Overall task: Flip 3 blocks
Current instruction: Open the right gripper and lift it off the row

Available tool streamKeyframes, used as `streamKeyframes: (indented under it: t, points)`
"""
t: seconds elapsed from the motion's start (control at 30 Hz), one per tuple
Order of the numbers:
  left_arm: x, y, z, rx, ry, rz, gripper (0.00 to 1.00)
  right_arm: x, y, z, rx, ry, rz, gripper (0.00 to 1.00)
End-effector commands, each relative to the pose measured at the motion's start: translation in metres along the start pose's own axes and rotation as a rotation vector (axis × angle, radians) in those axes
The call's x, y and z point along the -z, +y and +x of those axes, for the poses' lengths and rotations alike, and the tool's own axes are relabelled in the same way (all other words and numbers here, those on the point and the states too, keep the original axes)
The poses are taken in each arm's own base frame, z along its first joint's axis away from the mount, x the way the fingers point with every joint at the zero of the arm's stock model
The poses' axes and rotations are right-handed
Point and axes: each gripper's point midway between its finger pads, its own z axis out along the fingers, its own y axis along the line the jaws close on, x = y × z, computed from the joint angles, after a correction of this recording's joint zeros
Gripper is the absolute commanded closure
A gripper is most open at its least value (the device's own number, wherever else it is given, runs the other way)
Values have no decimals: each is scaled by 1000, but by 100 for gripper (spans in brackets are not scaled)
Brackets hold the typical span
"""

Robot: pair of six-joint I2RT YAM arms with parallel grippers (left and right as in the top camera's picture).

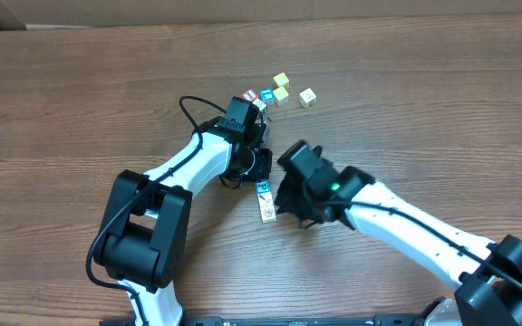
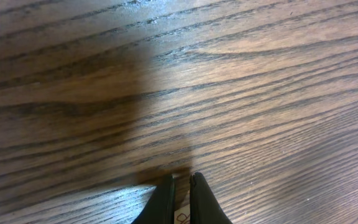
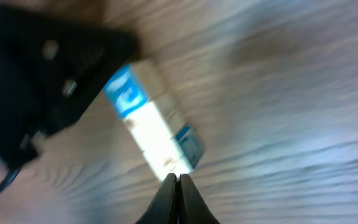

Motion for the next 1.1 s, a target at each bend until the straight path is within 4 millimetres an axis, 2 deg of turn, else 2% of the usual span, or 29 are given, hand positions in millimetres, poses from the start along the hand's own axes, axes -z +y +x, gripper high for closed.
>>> streamKeyframes:
  t: [0.0, 0.2, 0.87, 1.07]
  points:
    - [-3, -4, -2, -7, 1, 7, 96, 12, -1, -20, 37, -44, -11, 96]
    - [-3, -4, -2, -9, 2, 7, 96, 13, -10, -31, 23, -85, 28, 96]
    - [-3, -6, -2, -16, 1, 15, 96, 18, -24, -55, 8, -205, 93, 96]
    - [-3, -10, -1, -18, 6, 33, 96, 22, -42, -68, -48, -207, 133, 96]
